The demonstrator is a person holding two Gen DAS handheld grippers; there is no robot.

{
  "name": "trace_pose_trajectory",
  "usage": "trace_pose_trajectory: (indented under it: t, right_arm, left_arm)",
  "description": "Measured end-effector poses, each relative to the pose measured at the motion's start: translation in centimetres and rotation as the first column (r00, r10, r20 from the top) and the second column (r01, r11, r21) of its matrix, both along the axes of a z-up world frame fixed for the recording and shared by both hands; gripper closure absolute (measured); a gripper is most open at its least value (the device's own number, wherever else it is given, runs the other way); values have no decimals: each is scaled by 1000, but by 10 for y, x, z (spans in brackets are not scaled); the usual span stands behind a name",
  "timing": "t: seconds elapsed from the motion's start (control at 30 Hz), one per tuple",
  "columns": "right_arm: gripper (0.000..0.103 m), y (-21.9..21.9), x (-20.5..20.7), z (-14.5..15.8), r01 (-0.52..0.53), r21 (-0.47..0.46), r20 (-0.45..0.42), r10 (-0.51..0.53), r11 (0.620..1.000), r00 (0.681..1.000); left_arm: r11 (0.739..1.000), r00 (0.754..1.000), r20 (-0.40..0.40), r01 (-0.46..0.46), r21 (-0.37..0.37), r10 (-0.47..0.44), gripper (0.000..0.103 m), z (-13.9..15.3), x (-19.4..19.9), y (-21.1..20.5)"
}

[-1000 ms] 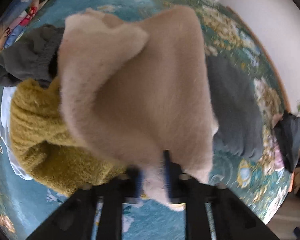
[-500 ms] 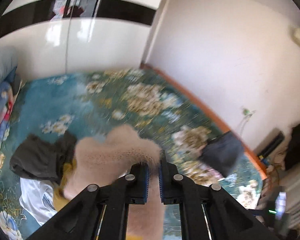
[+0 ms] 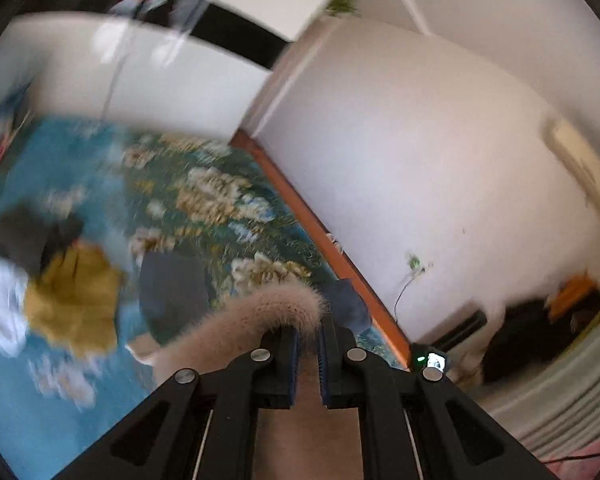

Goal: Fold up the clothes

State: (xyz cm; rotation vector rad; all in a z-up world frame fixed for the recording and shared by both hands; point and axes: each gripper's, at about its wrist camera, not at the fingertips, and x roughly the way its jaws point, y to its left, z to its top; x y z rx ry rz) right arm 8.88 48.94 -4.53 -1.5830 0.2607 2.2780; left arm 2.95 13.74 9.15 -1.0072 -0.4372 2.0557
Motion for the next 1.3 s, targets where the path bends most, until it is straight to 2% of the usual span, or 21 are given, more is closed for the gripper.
trace_pose_trajectory:
  t: [0.07,0.17,0.23,0.3,0.37,0.43,0.53,0.6,0.63,0.67,0.7,0.73,0.77,0.8,0.9,0.93,1.07,1.13,1.17,1.23,1.3]
  right_arm:
    - [0,7,6,-6,-5,1,21,5,1000,1000]
    - [0,16,16,-16,-12,3,53,12,1000,999]
    - [0,23,22,-22,-17,4,74,17,1000,997]
    - [0,29,28,-29,-22,5,95,21,1000,995]
    - [0,36,35,-35,-27,6,116,26,1000,993]
    - [0,34,40,-43,-50,6,139,48,999,989]
    - [0,-3,41,-61,-152,-14,176,152,988,973]
    - [0,-23,34,-73,-195,-60,179,202,979,963]
    - [0,-33,30,-79,-216,-83,180,228,973,957]
    - [0,-43,27,-85,-236,-107,180,253,966,951]
    - [0,-52,22,-93,-246,-137,184,268,960,946]
    - [0,-60,17,-103,-242,-175,192,275,954,942]
    - [0,-68,11,-114,-229,-216,200,272,949,941]
    - [0,-74,4,-126,-201,-258,208,258,945,944]
    - [0,-87,-9,-157,-124,-353,231,215,927,949]
    - [0,-91,-11,-165,-107,-363,238,203,926,950]
    - [0,-102,-20,-200,-58,-409,279,185,911,942]
    - [0,-105,-23,-214,-55,-429,300,200,902,933]
    - [0,-107,-26,-223,-55,-440,310,209,896,927]
    - [0,-108,-30,-239,-31,-464,325,203,886,924]
    - [1,-106,-35,-254,-1,-480,327,181,877,928]
  left_arm:
    - [995,994,81,-71,-64,76,94,-35,-2,-21]
    - [969,961,204,-144,-201,185,94,-102,-6,-54]
    - [938,911,308,-181,-296,273,94,-164,-13,-77]
    - [905,837,418,-193,-378,353,94,-225,-18,-100]
    - [854,775,465,-179,-488,428,94,-275,-15,-119]
    - [820,744,464,-194,-538,480,94,-300,-13,-141]
    - [823,680,508,-264,-503,529,94,-315,-32,-169]
    - [824,631,544,-315,-471,553,90,-323,-48,-187]
    - [821,616,553,-329,-466,561,89,-324,-54,-193]
    - [818,608,555,-335,-468,567,86,-321,-58,-195]
    - [818,610,552,-343,-462,568,78,-319,-60,-198]
    - [822,616,549,-354,-447,564,60,-315,-57,-202]
    - [826,622,548,-367,-428,560,50,-311,-51,-209]
    - [823,613,552,-385,-417,566,40,-310,-42,-215]
    - [797,555,573,-452,-401,603,39,-314,-7,-233]
    - [791,523,598,-469,-392,607,39,-322,7,-237]
    - [777,363,728,-512,-366,582,39,-379,60,-236]
    - [761,314,758,-550,-345,571,39,-402,73,-234]
    - [743,291,768,-581,-332,571,39,-412,77,-234]
    - [693,239,786,-654,-304,570,39,-429,81,-237]
    - [651,206,800,-707,-278,564,39,-440,80,-239]
